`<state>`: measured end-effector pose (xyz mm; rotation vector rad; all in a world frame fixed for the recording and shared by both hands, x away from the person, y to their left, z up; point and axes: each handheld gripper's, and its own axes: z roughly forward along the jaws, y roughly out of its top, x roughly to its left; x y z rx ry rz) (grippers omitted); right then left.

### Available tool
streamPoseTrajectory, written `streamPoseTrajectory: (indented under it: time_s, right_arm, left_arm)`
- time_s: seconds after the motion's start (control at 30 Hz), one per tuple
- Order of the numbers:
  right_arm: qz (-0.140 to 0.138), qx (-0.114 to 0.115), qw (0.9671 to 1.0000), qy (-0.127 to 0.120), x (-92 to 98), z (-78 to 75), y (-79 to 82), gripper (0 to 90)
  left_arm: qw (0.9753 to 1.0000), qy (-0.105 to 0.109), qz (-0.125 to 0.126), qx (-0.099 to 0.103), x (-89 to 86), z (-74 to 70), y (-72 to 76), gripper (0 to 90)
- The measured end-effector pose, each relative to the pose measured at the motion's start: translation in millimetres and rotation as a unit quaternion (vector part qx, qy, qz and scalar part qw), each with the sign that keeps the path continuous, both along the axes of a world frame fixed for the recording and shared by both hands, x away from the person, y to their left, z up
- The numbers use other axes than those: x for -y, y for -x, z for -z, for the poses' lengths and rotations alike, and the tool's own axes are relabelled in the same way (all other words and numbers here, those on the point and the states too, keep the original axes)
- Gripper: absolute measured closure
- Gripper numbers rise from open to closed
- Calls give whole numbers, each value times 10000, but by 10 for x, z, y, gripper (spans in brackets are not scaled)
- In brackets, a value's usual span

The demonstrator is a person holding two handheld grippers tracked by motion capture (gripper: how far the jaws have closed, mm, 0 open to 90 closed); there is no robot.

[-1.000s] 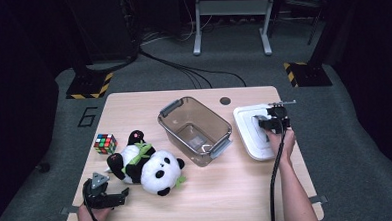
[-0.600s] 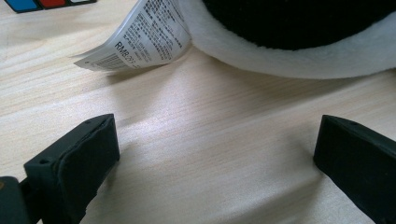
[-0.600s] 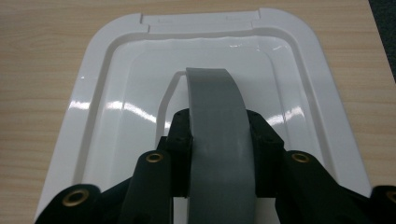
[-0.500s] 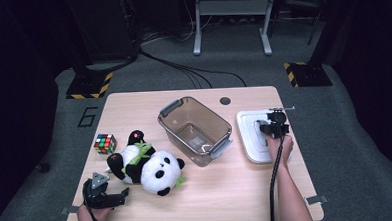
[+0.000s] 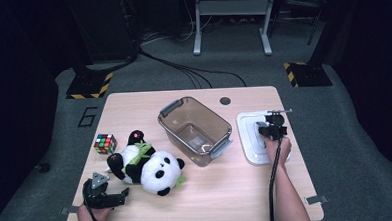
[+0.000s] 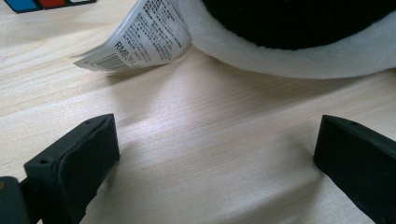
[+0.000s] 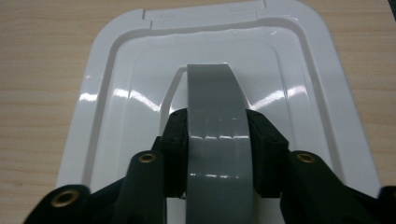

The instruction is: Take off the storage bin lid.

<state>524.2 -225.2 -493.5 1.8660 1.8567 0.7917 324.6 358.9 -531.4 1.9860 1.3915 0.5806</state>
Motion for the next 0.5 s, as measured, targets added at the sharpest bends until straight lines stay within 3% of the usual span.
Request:
streamPoseTrajectory:
  time_s: [0.2,0.5]
  right_arm:
    - [-6,65,10000,-45,53,-73,51,372]
    - [-437,335,9984,-84,49,-293,255,179]
  left_arm:
    - [10000,-3,4,-3,-1,-1,0,1]
    - [10000,-2,3,-1,0,0,0,1]
